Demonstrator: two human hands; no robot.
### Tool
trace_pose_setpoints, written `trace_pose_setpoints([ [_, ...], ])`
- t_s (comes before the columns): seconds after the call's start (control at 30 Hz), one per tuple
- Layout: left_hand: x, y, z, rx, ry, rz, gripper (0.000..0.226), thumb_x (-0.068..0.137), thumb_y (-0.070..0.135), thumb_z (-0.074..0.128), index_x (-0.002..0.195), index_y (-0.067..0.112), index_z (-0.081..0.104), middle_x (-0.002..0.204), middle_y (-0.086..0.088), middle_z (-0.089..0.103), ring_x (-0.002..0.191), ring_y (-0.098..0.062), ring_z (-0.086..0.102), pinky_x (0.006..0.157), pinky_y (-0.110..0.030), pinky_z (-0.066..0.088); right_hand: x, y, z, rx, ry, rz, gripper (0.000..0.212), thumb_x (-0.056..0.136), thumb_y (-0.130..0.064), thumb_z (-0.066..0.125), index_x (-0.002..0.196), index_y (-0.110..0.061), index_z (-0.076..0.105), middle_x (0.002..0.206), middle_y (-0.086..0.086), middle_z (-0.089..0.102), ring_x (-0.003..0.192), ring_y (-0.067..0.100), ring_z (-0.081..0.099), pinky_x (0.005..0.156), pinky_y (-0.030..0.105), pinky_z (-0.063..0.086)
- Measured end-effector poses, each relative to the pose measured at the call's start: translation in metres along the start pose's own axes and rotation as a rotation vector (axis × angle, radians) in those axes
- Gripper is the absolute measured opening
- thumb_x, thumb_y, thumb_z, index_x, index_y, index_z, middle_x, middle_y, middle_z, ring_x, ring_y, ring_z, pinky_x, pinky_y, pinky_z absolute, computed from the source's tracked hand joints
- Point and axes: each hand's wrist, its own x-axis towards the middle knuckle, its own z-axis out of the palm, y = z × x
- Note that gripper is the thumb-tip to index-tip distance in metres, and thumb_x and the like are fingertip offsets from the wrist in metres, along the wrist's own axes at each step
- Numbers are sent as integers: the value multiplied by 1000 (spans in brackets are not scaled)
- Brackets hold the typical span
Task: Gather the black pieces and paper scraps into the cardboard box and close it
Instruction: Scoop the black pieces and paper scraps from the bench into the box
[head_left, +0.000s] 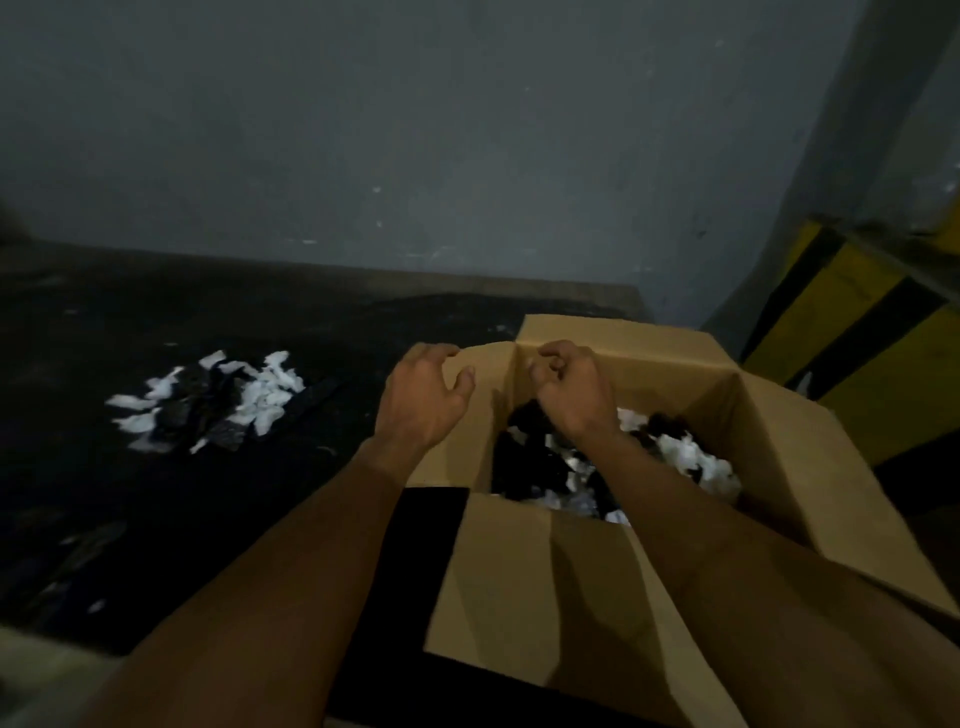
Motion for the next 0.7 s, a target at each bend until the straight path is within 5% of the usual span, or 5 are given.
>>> trace_pose_setpoints([
  [0.33,-54,-162,-131,70,207,-229,41,89,38,60,121,14,62,119,-7,62,111,-21,58,97,-34,45,-37,-142,158,22,-164,-205,35,89,-44,59,117,-22,62,113,4,59,99,18,61,89,38,53],
  [0.7,-114,-350,-238,131,176,-379,34,93,30,56,124,17,57,119,-5,57,103,-16,55,87,-29,45,-108,-237,321,-41,-301,-217,30,91,-38,57,115,-22,62,111,4,56,99,21,58,85,28,46],
])
